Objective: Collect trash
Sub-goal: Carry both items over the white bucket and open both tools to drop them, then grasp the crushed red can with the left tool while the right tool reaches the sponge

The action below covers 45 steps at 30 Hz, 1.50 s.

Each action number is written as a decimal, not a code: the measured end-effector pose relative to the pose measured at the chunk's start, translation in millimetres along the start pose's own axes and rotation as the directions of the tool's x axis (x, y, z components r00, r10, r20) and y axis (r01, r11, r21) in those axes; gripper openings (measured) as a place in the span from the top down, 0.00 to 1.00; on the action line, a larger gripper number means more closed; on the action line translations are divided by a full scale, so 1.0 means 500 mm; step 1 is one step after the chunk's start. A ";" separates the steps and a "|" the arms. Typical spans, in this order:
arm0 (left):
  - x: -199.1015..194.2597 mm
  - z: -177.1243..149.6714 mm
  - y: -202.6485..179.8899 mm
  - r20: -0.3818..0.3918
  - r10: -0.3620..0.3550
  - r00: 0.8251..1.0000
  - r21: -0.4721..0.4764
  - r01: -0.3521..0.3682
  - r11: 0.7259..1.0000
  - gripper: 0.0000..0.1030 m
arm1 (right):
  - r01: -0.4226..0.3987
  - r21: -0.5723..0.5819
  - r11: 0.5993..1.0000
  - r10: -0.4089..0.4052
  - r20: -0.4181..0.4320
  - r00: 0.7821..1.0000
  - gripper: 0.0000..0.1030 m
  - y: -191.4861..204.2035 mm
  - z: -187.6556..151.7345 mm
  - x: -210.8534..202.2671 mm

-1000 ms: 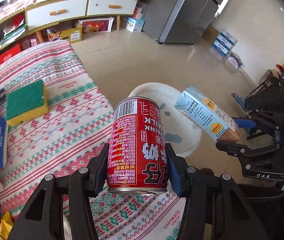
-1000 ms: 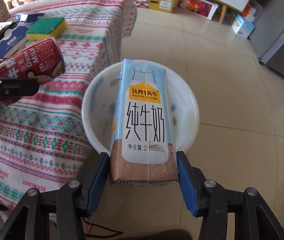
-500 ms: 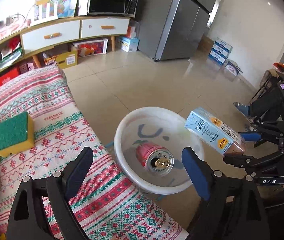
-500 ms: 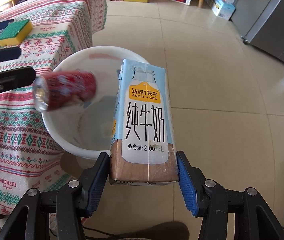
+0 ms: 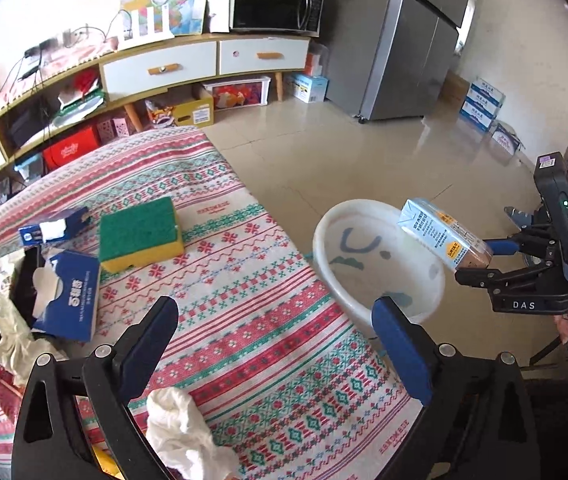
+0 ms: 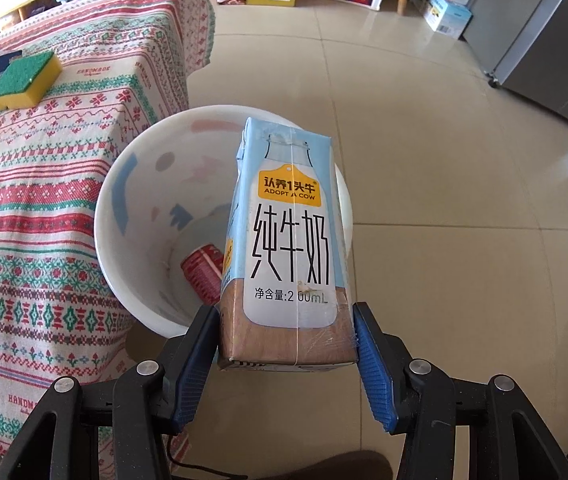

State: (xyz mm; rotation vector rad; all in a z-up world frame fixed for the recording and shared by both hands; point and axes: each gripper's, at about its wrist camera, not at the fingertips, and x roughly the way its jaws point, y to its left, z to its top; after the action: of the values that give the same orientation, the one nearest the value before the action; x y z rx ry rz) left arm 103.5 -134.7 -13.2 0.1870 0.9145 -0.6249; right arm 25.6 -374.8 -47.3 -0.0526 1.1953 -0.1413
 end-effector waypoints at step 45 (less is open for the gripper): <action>-0.065 -0.168 0.475 -0.282 0.129 0.951 -0.555 -0.272 0.786 0.05 | -0.137 -0.001 0.991 0.137 0.054 0.989 0.18 0.205 0.050 -0.043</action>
State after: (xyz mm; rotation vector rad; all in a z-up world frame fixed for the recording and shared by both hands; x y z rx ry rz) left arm 168.9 105.3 -64.2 -0.2101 1.2563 -0.0922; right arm 49.4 -271.1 -30.0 0.0284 1.1413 -0.0206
